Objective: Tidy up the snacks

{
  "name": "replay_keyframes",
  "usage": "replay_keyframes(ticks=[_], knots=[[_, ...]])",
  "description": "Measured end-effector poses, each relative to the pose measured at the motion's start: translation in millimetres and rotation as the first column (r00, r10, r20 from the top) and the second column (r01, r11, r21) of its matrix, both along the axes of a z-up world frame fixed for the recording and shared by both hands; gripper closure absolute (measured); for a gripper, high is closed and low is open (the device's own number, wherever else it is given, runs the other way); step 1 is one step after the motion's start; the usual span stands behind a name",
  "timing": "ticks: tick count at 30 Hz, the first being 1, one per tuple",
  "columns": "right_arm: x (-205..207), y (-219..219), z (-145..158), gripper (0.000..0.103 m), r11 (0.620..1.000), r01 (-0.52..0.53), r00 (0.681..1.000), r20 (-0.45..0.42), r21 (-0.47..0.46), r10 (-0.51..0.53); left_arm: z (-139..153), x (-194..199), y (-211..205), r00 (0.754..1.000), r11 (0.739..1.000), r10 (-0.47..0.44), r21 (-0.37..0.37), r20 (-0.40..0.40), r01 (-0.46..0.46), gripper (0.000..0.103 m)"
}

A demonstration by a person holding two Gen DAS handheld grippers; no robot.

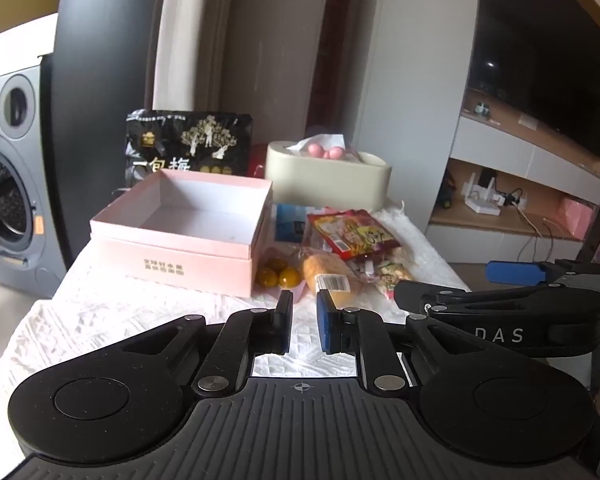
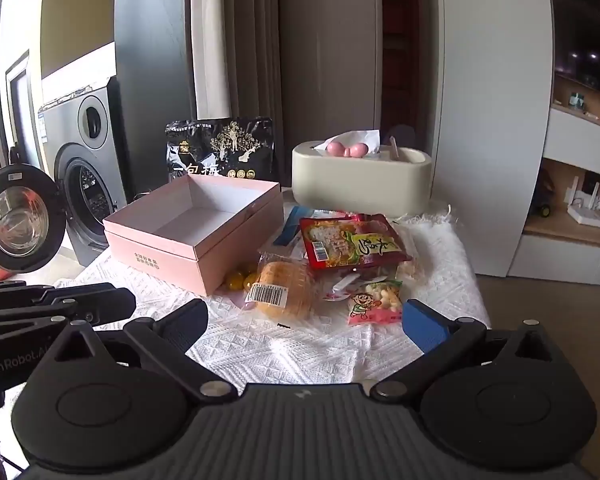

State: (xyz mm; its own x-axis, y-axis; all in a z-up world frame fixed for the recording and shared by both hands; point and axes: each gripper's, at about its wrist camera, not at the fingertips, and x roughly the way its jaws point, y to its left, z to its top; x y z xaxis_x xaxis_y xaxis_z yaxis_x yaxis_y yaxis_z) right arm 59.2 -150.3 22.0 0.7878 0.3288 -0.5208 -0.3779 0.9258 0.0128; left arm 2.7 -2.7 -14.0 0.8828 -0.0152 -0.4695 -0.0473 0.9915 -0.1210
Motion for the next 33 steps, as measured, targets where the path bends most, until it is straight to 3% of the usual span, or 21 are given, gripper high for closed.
replay_keyframes(ticks=[12, 22, 33], knots=[[1, -3, -3, 0.0, 1.0, 0.01, 1.0, -0.027, 0.005, -0.009, 4, 5, 2, 0.999, 1.0, 0.001, -0.011, -0.054, -0.001, 0.086], [5, -3, -15, 0.0, 1.0, 0.022, 0.997, -0.075, -0.01, -0.022, -6, 13, 4, 0.988, 1.0, 0.016, 0.003, -0.153, -0.016, 0.086], [5, -3, -27, 0.0, 0.999, 0.024, 0.993, -0.119, -0.021, -0.027, -10, 14, 5, 0.984, 1.0, 0.005, -0.011, -0.177, -0.007, 0.086]])
